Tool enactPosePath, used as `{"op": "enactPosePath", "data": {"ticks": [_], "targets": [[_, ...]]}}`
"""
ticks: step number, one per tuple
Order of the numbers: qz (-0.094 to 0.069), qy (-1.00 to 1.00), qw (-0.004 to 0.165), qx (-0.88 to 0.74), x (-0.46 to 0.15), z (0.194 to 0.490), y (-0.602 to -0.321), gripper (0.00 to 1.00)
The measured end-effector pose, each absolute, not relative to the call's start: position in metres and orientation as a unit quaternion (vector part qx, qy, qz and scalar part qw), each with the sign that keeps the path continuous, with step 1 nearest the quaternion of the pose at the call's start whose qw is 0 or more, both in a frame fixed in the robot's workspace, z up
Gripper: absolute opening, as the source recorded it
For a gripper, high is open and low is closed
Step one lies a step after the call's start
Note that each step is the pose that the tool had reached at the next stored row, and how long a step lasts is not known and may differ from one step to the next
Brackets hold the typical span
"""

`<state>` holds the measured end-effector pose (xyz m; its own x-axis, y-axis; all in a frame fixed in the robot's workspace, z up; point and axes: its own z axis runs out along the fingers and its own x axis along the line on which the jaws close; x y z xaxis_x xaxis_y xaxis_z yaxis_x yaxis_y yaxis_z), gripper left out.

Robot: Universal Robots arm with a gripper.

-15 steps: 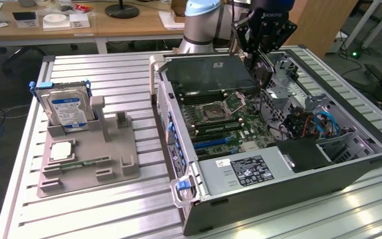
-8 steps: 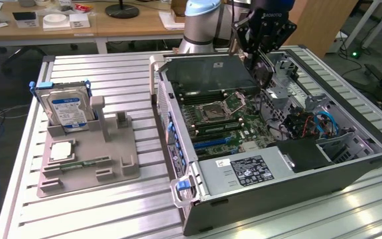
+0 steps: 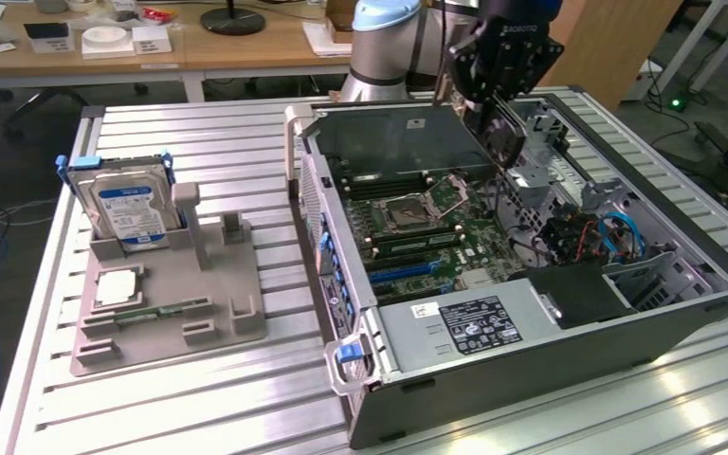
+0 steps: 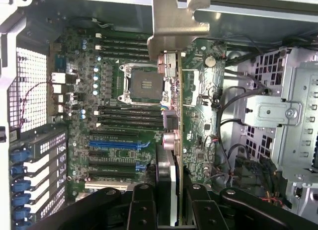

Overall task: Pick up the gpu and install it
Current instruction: 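Insert the gpu into the slot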

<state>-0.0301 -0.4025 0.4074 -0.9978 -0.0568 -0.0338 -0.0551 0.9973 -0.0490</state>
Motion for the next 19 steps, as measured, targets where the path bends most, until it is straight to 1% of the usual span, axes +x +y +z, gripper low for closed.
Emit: {"op": "enactPosePath", "data": {"ticks": [19], "targets": [[-0.022, 0.993, 0.020, -0.115, -0.0301, 0.4074, -0.4031, 0.28]]}}
